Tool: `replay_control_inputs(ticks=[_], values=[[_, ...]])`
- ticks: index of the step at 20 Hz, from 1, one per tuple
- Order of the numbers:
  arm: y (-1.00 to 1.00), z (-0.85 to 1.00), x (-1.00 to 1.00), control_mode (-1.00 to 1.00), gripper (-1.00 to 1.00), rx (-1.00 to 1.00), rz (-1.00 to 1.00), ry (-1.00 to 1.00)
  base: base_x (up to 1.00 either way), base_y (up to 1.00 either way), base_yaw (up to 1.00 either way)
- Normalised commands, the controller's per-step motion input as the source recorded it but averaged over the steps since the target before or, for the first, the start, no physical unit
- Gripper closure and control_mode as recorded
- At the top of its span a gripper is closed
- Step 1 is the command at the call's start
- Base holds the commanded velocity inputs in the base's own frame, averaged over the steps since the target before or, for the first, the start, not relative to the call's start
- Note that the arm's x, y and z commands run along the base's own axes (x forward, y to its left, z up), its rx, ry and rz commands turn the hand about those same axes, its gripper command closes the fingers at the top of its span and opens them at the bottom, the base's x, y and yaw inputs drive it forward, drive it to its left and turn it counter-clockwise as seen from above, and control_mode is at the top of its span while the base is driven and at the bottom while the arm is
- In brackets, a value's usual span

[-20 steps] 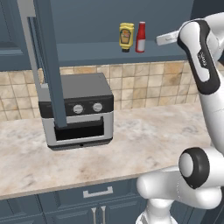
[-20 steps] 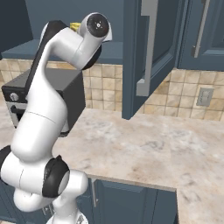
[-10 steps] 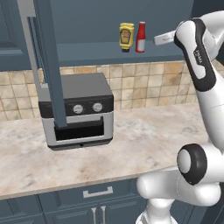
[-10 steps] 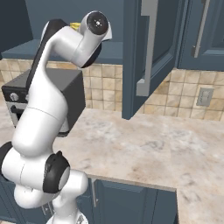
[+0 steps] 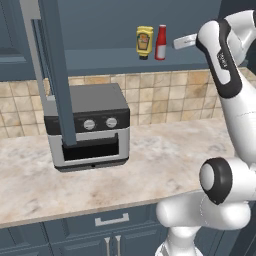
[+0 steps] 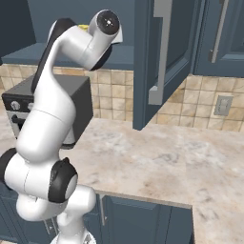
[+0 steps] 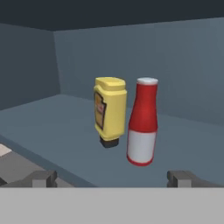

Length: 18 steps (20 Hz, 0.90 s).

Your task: Move the mustard and ketchup from the cabinet to the dining counter.

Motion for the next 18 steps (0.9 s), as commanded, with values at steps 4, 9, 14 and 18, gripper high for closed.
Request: replay_control_inputs(ticks=[4, 9, 14, 18], values=[[0.0, 0.0, 0.08, -1.0, -1.0, 0.01, 0.0, 0.02, 0.0, 0.0, 0.0], [0.02, 0.0, 0.11, -1.0, -1.0, 0.0, 0.0, 0.0, 0.0, 0.0, 0.0], [0.02, 0.0, 0.18, -1.0, -1.0, 0.01, 0.0, 0.0, 0.0, 0.0, 0.0], [0.03, -0.05, 0.24, -1.0, -1.0, 0.04, 0.0, 0.0, 0.0, 0.0, 0.0]])
